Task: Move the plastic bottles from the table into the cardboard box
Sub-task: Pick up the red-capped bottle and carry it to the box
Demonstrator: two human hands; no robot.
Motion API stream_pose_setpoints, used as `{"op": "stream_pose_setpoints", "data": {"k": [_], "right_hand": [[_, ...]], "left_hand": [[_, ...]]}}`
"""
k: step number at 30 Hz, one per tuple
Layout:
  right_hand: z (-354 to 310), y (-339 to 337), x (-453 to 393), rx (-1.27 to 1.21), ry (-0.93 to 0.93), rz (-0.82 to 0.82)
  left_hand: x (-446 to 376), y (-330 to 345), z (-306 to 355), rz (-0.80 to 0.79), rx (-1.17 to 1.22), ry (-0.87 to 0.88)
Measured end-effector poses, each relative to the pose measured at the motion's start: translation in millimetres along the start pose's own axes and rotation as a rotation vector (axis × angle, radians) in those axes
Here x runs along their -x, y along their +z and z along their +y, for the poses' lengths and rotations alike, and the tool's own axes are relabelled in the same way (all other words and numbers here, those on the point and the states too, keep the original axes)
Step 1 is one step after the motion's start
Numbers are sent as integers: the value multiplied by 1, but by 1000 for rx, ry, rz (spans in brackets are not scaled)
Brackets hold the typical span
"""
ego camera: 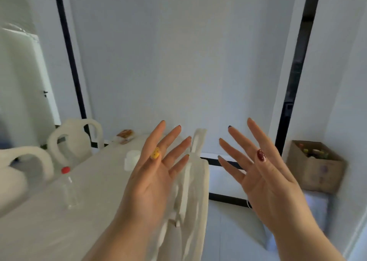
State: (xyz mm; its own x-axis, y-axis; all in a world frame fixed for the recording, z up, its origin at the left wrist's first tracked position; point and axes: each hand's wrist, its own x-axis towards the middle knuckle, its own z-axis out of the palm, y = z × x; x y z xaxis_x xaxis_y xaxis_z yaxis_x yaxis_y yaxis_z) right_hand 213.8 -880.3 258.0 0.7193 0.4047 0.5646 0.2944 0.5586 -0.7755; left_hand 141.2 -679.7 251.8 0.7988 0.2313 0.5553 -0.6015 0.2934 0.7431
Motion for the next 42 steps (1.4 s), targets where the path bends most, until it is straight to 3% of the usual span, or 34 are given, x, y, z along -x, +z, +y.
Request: {"op": "stream_pose_setpoints", "data": {"k": [9, 16, 32, 42], "right_hand": [[97, 224, 32, -187, 71, -77], [151, 321, 10, -143, 116, -117], [402, 408, -133, 372, 360, -50], [534, 428, -176, 902, 621, 147]], "left_hand": [[105, -189, 145, 143, -83, 11], [124, -292, 193, 233, -154, 49], [39, -554, 151, 386, -352, -200], [12, -686, 59, 347, -210, -621]]}}
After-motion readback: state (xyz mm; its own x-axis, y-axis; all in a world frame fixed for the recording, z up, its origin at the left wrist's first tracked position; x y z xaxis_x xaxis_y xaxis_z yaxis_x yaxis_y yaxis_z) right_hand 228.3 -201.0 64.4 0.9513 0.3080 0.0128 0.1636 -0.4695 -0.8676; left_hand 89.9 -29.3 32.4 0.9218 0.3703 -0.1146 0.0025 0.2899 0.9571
